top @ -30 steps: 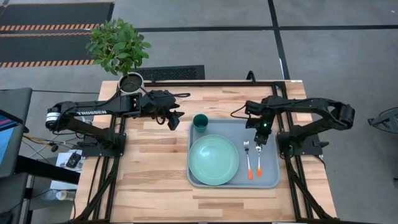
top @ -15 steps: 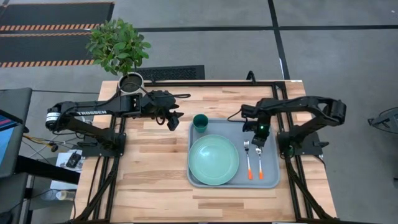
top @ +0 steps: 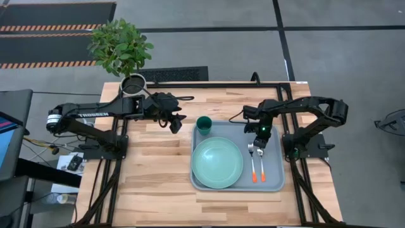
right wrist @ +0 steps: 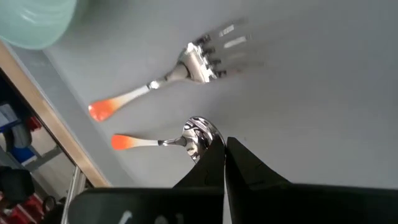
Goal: Pick and place plate/cup/fork/spoon on tray
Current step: Put the orange spoon on the blue tray to the right of the orange fork
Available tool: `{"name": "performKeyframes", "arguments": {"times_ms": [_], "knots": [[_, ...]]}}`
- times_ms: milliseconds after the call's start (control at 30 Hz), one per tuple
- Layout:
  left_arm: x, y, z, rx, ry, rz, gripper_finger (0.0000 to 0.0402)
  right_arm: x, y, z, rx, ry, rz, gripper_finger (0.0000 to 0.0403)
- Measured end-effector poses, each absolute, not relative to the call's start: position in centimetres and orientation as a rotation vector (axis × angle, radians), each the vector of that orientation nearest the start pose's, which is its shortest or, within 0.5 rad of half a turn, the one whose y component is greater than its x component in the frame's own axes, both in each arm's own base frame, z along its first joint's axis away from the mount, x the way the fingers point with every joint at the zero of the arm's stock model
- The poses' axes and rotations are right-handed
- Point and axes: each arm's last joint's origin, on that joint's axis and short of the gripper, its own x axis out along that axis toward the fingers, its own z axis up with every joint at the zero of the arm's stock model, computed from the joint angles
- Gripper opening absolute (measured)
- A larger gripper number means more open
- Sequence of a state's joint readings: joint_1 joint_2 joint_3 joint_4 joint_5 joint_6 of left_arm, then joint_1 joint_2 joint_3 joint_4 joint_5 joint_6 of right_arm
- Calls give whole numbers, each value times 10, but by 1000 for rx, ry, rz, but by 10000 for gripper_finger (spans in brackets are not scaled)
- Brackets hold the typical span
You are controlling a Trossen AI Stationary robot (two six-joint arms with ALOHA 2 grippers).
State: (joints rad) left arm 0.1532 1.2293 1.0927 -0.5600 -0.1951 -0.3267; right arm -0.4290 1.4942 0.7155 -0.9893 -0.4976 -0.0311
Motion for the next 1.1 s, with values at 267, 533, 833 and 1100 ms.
{"name": "performKeyframes", "arguments": {"times_ms": [267,533,833,1100], "knots": [[252,45,316,-295,646,446,196,187,-74,145,738,1562,43,12],[252,45,316,-295,646,446,196,187,-75,145,721,1566,25,15],[252,45,316,-296,646,446,196,186,-75,145,717,1576,-2,48],[252,45,316,-296,646,446,196,187,-73,145,736,1588,-20,56]]}}
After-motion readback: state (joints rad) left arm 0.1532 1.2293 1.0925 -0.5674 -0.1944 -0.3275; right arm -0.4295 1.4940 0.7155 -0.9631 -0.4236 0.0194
